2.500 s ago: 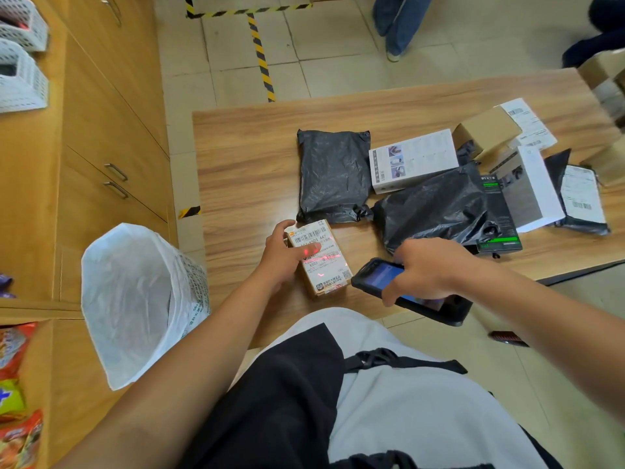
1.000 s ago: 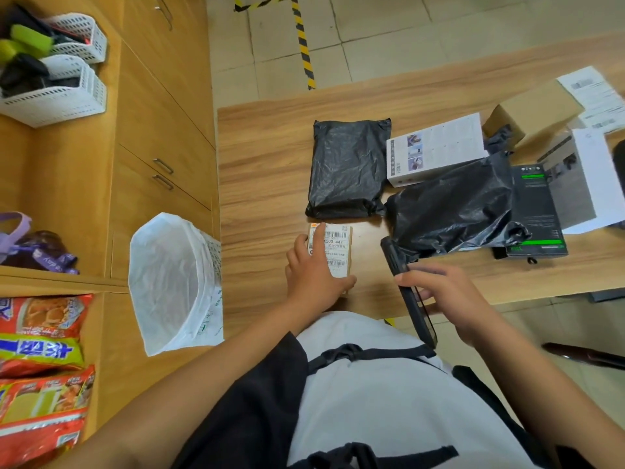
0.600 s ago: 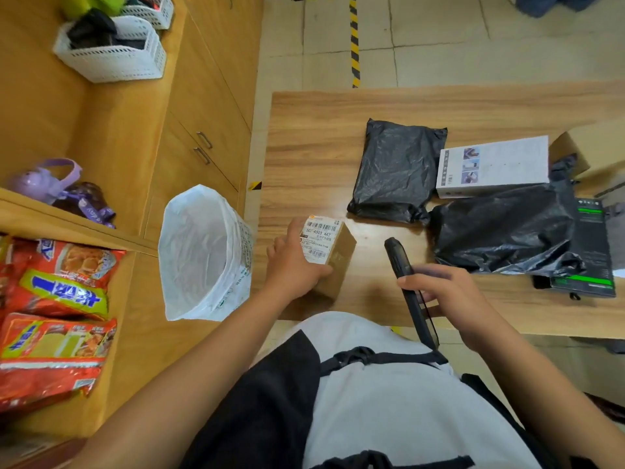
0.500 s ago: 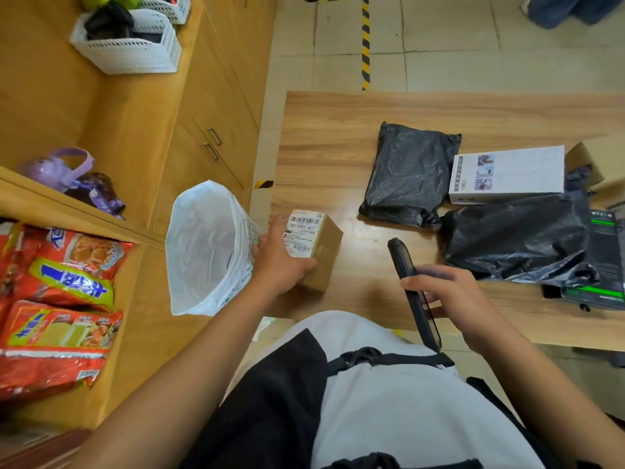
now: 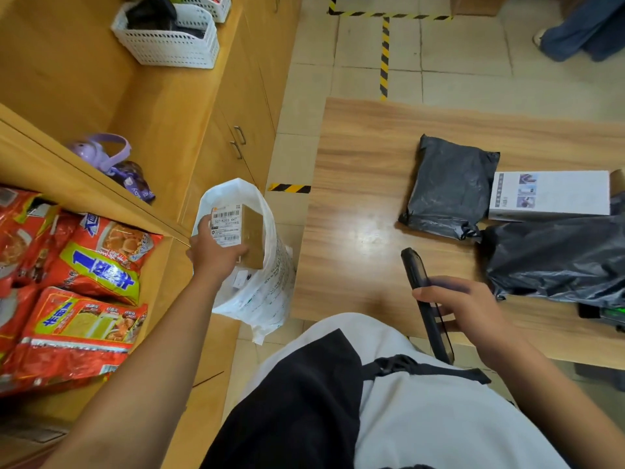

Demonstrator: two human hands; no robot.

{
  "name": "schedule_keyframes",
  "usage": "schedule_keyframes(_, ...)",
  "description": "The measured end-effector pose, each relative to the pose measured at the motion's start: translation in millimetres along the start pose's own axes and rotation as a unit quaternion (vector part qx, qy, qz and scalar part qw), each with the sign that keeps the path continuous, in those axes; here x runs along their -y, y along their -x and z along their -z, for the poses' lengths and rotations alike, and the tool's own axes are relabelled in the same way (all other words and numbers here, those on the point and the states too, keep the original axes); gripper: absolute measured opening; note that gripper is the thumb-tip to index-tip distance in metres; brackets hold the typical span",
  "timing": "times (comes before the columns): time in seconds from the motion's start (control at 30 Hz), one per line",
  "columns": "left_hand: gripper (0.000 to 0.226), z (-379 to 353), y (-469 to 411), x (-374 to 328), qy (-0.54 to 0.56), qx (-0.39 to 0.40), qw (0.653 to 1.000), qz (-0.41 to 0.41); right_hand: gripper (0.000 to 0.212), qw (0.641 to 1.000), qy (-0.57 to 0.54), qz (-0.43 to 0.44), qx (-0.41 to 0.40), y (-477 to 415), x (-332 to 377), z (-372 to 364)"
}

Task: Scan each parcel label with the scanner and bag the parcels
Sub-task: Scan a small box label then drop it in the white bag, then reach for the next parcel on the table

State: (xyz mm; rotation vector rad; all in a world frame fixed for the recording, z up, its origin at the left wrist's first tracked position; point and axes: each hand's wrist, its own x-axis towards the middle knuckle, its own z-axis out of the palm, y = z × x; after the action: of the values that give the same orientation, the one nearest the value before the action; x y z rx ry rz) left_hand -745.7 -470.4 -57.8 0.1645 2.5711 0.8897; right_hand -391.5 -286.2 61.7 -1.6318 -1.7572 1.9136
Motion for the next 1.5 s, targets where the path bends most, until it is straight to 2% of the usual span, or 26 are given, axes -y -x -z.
schedule_keyframes(0.13,0.096,5,-17,12,-0.015,0.006,1.0,0.026,0.012,1.0,-0.011,-0.006,-0.018,9,-5,-10)
schedule_keyframes(0.3,0.095,0,-28,10,-0.091,0.064,0.992,0.065,0.018,0.999,-0.023,-0.009,-0.042,19,-13,-20)
schedule_keyframes(0.4,0.073,-7,-25,0,0.004,0.117,0.992,0.052,0.022,0.997,-0.037,-0.015,-0.059,24,-17,-23)
schedule_keyframes(0.5,0.042,-15,-12,-20,0.154,0.241,0.955,0.076,0.023,0.996,-0.051,-0.018,-0.072,29,-22,-23)
schedule_keyframes(0.57,0.025,-26,-2,-37,0.183,0.294,0.935,0.079,0.022,0.996,-0.055,-0.016,-0.072,32,-25,-21)
schedule_keyframes(0.63,0.027,-39,8,-54,0.192,0.316,0.926,0.08,0.014,0.995,-0.059,-0.017,-0.076,35,-28,-17)
schedule_keyframes(0.8,0.033,-81,39,-97,0.171,0.376,0.909,0.055,0.006,0.99,-0.085,-0.028,-0.106,39,-36,3)
schedule_keyframes(1.0,0.007,-147,78,-147,0.089,0.439,0.894,-0.004,0.007,0.979,-0.137,-0.042,-0.142,49,-51,39)
schedule_keyframes(1.07,0.011,-172,85,-163,0.073,0.428,0.9,-0.019,0.007,0.974,-0.154,-0.045,-0.158,52,-57,53)
schedule_keyframes(1.2,0.047,-213,93,-193,0.045,0.372,0.927,-0.024,0.008,0.966,-0.182,-0.042,-0.181,59,-69,79)
schedule_keyframes(1.27,0.06,-227,95,-203,-0.002,0.332,0.941,-0.063,0.022,0.962,-0.192,-0.049,-0.186,61,-76,92)
schedule_keyframes(1.3,0.065,-232,98,-206,-0.045,0.305,0.945,-0.108,0.025,0.962,-0.196,-0.053,-0.186,62,-79,98)
schedule_keyframes(1.37,0.067,-238,107,-212,-0.154,0.241,0.927,-0.241,0.028,0.959,-0.203,-0.059,-0.188,62,-85,108)
schedule_keyframes(1.43,0.059,-244,119,-218,-0.221,0.209,0.88,-0.366,0.03,0.956,-0.208,-0.063,-0.195,61,-91,117)
schedule_keyframes(1.5,0.052,-251,131,-227,-0.246,0.205,0.849,-0.42,0.03,0.955,-0.21,-0.064,-0.197,59,-95,127)
